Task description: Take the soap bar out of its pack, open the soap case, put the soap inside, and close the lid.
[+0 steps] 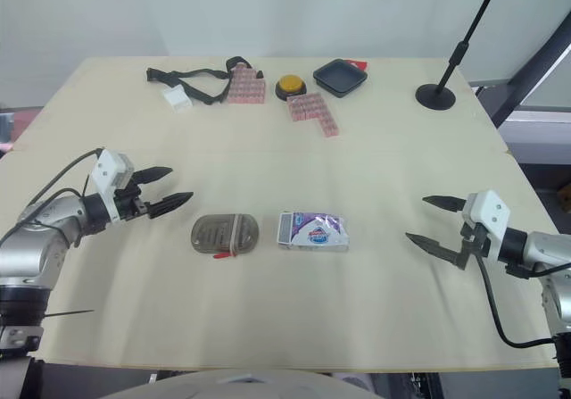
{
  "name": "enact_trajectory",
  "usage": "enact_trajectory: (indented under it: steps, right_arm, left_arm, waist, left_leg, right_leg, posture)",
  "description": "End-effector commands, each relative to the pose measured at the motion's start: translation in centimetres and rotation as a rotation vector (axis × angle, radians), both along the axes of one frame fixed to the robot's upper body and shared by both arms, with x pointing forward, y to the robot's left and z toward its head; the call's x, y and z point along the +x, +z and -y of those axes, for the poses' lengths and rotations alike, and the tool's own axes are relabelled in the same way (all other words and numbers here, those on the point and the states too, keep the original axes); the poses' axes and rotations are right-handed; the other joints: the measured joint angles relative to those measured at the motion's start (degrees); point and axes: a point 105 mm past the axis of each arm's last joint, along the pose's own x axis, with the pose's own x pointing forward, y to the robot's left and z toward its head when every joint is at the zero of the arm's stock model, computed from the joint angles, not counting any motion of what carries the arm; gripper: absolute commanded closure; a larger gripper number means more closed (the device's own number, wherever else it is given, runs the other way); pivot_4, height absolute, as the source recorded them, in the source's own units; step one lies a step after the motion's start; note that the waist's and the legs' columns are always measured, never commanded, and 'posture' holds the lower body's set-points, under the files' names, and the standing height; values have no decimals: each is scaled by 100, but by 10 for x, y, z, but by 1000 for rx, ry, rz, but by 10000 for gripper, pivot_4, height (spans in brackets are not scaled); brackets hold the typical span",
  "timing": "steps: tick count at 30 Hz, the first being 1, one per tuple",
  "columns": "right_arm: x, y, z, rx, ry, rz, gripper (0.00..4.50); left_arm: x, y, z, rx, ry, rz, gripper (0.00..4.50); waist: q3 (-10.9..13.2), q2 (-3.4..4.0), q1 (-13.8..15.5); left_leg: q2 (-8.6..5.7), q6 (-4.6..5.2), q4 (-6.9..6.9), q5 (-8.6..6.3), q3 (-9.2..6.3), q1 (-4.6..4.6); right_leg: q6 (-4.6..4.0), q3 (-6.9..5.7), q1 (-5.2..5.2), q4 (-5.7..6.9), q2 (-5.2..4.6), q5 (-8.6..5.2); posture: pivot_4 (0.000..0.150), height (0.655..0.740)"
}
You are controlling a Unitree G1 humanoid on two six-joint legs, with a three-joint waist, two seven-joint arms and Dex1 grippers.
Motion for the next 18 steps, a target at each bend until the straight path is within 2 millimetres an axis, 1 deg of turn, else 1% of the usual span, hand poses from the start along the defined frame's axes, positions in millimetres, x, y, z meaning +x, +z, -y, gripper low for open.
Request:
enact_trajectory:
  steps: [1,2,4,5,6,8,11,13,14,16,18]
  right_arm:
    - [6,24,-14,-76,98,52,0]
    - [7,25,-18,-95,118,48,0]
    - [8,28,-27,-133,165,31,0]
    - [8,29,-32,-145,184,16,0]
    - [8,31,-40,-157,214,4,0]
    - [6,33,-51,-177,261,-15,0]
    - [5,36,-65,-198,313,-32,0]
    - [4,39,-74,-205,341,-33,0]
    - [5,41,-82,-206,359,-32,0]
    - [5,43,-93,-222,374,-34,0]
    - [8,42,-100,-245,366,-33,0]
  left_arm:
    - [-6,30,6,-98,-107,75,271]
    - [-11,31,7,-106,-140,76,271]
    - [-32,26,12,-35,-257,107,271]
    - [-39,26,13,-29,-280,114,271]
    - [-51,26,15,-18,-325,123,271]
    - [-68,27,20,-18,-378,136,271]
    - [-86,29,29,-31,-426,164,271]
    - [-93,32,34,-44,-435,183,271]
    - [-96,33,35,-52,-423,195,271]
    - [-102,33,38,-52,-412,210,271]
    - [-107,30,39,-48,-406,207,271]
  waist:
    - [0,0,-1]
    - [0,0,-7]
    - [0,0,-18]
    - [0,0,-32]
    - [0,0,-36]
    - [0,0,3]
    - [0,-1,67]
    - [0,0,113]
    - [0,0,119]
    - [0,1,97]
    - [0,0,53]
  left_leg:
    - [0,0,0,0,0,0]
    - [0,0,0,0,0,1]
    - [0,0,0,0,1,1]
    - [1,-1,0,0,1,2]
    - [1,-1,-1,0,3,1]
    - [2,-3,-5,-3,7,0]
    - [10,-3,-3,-3,4,3]
    - [9,-2,-1,-1,1,6]
    - [9,-1,1,-1,1,8]
    - [9,-1,2,-1,1,7]
    - [10,-1,2,-1,2,4]
  right_leg:
    - [0,0,0,0,0,0]
    - [0,0,0,0,1,0]
    - [0,4,-1,2,2,0]
    - [0,4,-1,2,3,0]
    - [0,7,-2,0,6,0]
    - [0,8,2,-11,13,0]
    - [1,-3,-12,-11,8,0]
    - [1,-10,-16,-9,2,0]
    - [1,-9,-16,-6,1,0]
    - [1,-7,-16,-3,0,0]
    - [0,-5,-17,-1,3,0]
  posture:
    - [1500,7400]
    - [1500,7400]
    - [1500,7400]
    - [1500,7400]
    - [1500,7400]
    - [1500,7400]
    - [1500,7400]
    - [1500,7400]
    - [1500,7400]
    - [1500,7400]
    - [1500,7400]
